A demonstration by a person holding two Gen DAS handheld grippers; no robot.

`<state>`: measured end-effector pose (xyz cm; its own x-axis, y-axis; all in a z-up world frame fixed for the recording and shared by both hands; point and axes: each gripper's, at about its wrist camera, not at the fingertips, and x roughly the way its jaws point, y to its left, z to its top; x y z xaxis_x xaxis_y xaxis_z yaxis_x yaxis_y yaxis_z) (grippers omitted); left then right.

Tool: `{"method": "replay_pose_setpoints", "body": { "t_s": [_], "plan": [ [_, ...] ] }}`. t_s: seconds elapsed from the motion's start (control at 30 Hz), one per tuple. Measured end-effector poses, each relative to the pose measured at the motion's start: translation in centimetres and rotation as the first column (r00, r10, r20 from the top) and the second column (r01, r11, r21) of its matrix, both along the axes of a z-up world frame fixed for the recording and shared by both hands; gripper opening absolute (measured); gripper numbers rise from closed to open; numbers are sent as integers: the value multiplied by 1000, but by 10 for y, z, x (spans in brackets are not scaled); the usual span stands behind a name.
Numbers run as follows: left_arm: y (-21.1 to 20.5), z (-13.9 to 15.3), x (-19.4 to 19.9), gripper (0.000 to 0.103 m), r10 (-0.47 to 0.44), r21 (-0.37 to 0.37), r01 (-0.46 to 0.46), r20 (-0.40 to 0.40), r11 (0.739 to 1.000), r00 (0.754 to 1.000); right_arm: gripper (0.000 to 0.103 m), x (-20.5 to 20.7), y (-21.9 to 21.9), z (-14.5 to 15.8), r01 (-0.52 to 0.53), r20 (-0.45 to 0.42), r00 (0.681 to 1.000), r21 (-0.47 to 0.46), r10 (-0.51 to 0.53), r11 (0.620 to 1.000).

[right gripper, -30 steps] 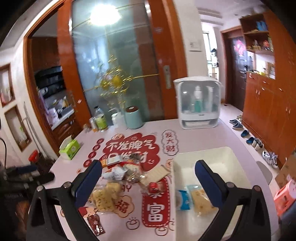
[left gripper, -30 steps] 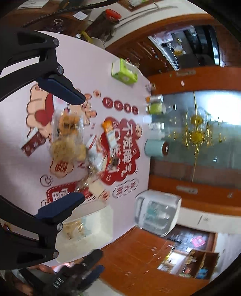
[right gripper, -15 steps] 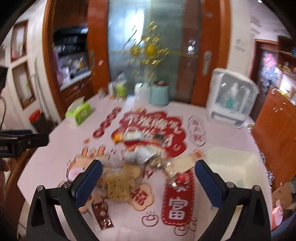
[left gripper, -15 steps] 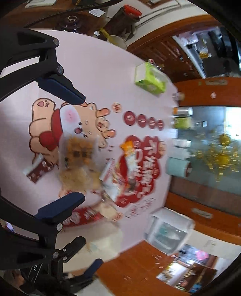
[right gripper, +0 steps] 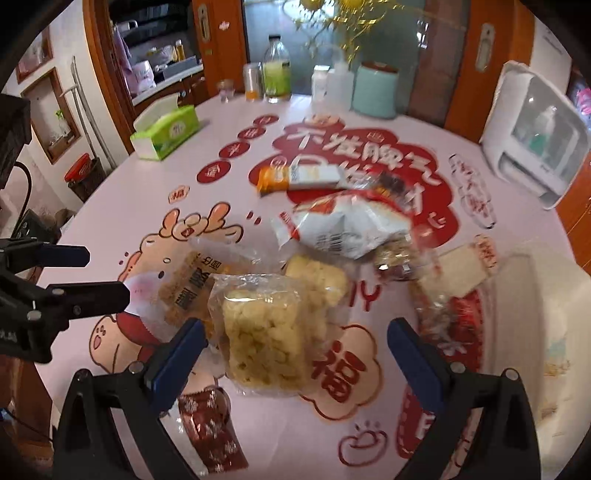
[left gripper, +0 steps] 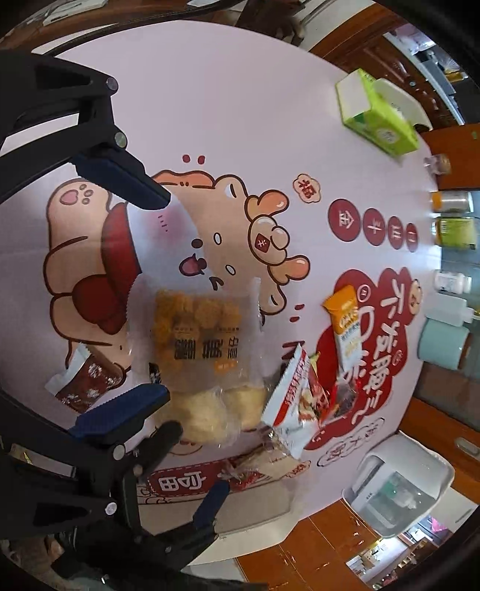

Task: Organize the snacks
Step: 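Move both tools back over the snack pile, then grasp the brown-puff bag with the left tool while the right tool grasps the pale-puff bag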

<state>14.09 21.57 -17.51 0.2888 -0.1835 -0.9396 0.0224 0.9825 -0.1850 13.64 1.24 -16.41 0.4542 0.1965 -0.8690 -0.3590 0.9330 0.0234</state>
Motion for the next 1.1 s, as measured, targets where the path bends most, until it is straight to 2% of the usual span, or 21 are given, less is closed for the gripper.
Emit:
{"method": "replay_pose_setpoints", "body": {
  "t_s": [0.17,0.23,0.27,0.33,0.6,0.7,0.83,0.97,1.07,1.1],
  "plan": [
    [1,-9,12,95,-6,-6,6,-16,1000,1000,97,10,15,-29,-25,-48,999,-49,23,998],
    [-1,-13,16,95,-12,-10,12,-24,1000,1000,81,14,17,-34,-32,-62,998,-54,28,998],
    [-2,-15,18,95,-16,-12,16,-29,1000,999,78,16,17,-37,-39,-73,997,-45,36,998],
    [-7,-19,23,95,-30,-22,29,-41,999,999,59,19,14,-37,-34,-88,996,-7,33,999],
    [-38,-35,37,95,-113,-35,110,-74,993,991,57,22,-22,-34,80,-123,990,39,-74,996],
    [-50,-47,44,95,-128,-13,127,-102,992,986,57,22,-39,-32,131,-130,984,45,-124,990],
    [-58,-63,53,95,-112,34,118,-146,992,983,57,22,-56,-33,175,-140,976,47,-167,983],
    [-60,-78,57,95,-91,40,100,-186,994,978,57,22,-63,-37,196,-157,970,57,-185,979],
    [-62,-78,57,94,-85,52,95,-178,994,980,57,21,-63,-39,200,-161,969,61,-189,978],
    [-63,-78,56,90,-80,53,91,-177,994,981,57,21,-63,-39,202,-164,968,62,-190,977]
  ]
}}
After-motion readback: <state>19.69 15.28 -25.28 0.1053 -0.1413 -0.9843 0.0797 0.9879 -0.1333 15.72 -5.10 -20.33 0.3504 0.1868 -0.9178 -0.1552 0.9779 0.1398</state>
